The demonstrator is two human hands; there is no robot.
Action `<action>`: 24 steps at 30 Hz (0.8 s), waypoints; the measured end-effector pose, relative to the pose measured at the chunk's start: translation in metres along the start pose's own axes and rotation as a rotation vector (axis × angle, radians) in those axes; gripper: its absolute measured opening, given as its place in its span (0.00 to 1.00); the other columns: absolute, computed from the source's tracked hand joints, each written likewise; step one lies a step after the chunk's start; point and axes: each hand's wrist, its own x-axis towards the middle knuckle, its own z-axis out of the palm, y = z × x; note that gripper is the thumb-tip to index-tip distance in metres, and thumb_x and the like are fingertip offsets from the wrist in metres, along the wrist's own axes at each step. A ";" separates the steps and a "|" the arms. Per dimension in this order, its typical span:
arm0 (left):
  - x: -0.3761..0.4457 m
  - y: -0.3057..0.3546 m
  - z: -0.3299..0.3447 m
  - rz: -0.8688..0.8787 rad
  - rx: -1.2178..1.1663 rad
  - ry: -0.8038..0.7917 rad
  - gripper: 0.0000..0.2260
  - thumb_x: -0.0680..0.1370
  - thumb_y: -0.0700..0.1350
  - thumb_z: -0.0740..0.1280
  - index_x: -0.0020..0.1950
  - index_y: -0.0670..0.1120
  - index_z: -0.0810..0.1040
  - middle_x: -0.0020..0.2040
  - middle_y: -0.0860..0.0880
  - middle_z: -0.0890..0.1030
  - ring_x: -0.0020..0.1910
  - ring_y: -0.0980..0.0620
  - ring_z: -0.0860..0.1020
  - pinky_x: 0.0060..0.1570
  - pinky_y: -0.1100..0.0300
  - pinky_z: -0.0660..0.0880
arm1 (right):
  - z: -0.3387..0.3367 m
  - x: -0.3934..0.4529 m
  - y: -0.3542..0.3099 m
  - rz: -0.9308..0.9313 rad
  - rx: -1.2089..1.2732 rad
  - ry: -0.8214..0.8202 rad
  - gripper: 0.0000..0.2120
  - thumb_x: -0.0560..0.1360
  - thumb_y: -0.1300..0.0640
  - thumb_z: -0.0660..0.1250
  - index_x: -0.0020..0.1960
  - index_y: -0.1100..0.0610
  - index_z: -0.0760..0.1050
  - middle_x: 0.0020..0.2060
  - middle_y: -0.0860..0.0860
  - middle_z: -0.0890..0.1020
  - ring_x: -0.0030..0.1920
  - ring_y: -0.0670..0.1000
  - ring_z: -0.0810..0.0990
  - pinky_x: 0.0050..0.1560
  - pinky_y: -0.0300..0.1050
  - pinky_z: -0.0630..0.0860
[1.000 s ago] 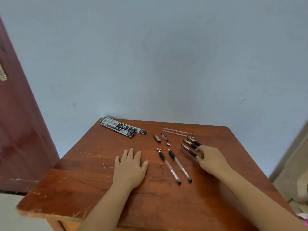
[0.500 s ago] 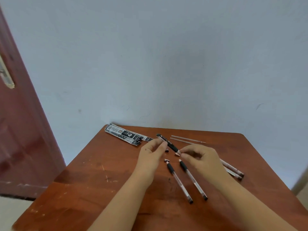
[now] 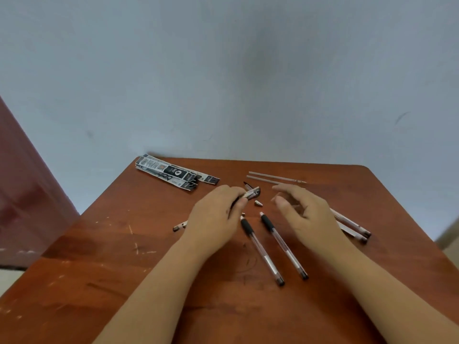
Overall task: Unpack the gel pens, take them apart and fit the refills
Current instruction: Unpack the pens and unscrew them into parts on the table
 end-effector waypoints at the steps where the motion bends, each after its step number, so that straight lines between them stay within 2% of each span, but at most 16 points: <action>1: -0.002 -0.001 0.003 0.031 0.036 -0.011 0.11 0.79 0.45 0.57 0.58 0.47 0.74 0.47 0.51 0.75 0.48 0.54 0.72 0.45 0.66 0.64 | 0.002 0.000 0.001 -0.012 -0.023 -0.026 0.12 0.75 0.59 0.60 0.57 0.53 0.74 0.43 0.42 0.77 0.44 0.34 0.73 0.43 0.19 0.68; 3: -0.006 0.000 0.007 0.097 0.049 -0.017 0.11 0.79 0.46 0.58 0.58 0.46 0.75 0.44 0.53 0.73 0.44 0.55 0.71 0.40 0.68 0.61 | 0.003 0.000 0.002 -0.038 -0.076 -0.066 0.12 0.76 0.60 0.59 0.57 0.56 0.75 0.43 0.42 0.76 0.42 0.33 0.72 0.44 0.19 0.67; 6: -0.008 -0.001 0.010 0.158 0.037 -0.041 0.13 0.76 0.48 0.58 0.53 0.45 0.79 0.40 0.50 0.77 0.41 0.52 0.75 0.35 0.67 0.62 | 0.003 0.000 0.003 -0.051 -0.135 -0.122 0.10 0.76 0.60 0.60 0.51 0.58 0.79 0.35 0.37 0.74 0.36 0.35 0.74 0.42 0.23 0.68; 11: -0.009 -0.001 0.012 0.170 0.040 -0.111 0.15 0.74 0.51 0.58 0.48 0.45 0.81 0.36 0.49 0.80 0.37 0.50 0.77 0.34 0.61 0.68 | -0.001 -0.002 0.003 0.021 -0.132 -0.204 0.09 0.75 0.57 0.61 0.48 0.56 0.80 0.31 0.39 0.75 0.37 0.53 0.78 0.36 0.33 0.70; 13: -0.010 -0.002 0.013 0.171 0.040 -0.129 0.18 0.74 0.53 0.55 0.47 0.46 0.81 0.35 0.48 0.79 0.36 0.50 0.76 0.33 0.58 0.71 | -0.002 -0.003 0.004 0.033 -0.106 -0.209 0.08 0.74 0.57 0.62 0.48 0.56 0.80 0.32 0.41 0.77 0.37 0.51 0.78 0.37 0.36 0.71; 17: -0.010 0.002 0.012 0.139 0.057 -0.198 0.16 0.74 0.50 0.55 0.46 0.45 0.79 0.32 0.49 0.74 0.34 0.51 0.72 0.35 0.50 0.73 | -0.001 -0.004 0.006 0.048 -0.084 -0.206 0.08 0.74 0.58 0.63 0.48 0.57 0.80 0.33 0.44 0.78 0.35 0.43 0.76 0.38 0.28 0.71; 21: -0.010 0.003 0.013 0.138 0.051 -0.228 0.16 0.74 0.50 0.55 0.48 0.45 0.80 0.32 0.48 0.75 0.33 0.52 0.72 0.37 0.49 0.74 | 0.000 -0.004 0.007 0.053 -0.085 -0.225 0.08 0.74 0.59 0.63 0.48 0.58 0.80 0.32 0.44 0.77 0.34 0.44 0.75 0.37 0.27 0.70; 24: -0.011 0.004 0.013 0.124 0.042 -0.241 0.17 0.74 0.50 0.55 0.50 0.44 0.80 0.32 0.49 0.76 0.34 0.51 0.73 0.38 0.50 0.75 | 0.001 -0.004 0.009 0.047 -0.088 -0.228 0.09 0.74 0.58 0.62 0.49 0.59 0.80 0.33 0.44 0.77 0.33 0.39 0.74 0.38 0.24 0.69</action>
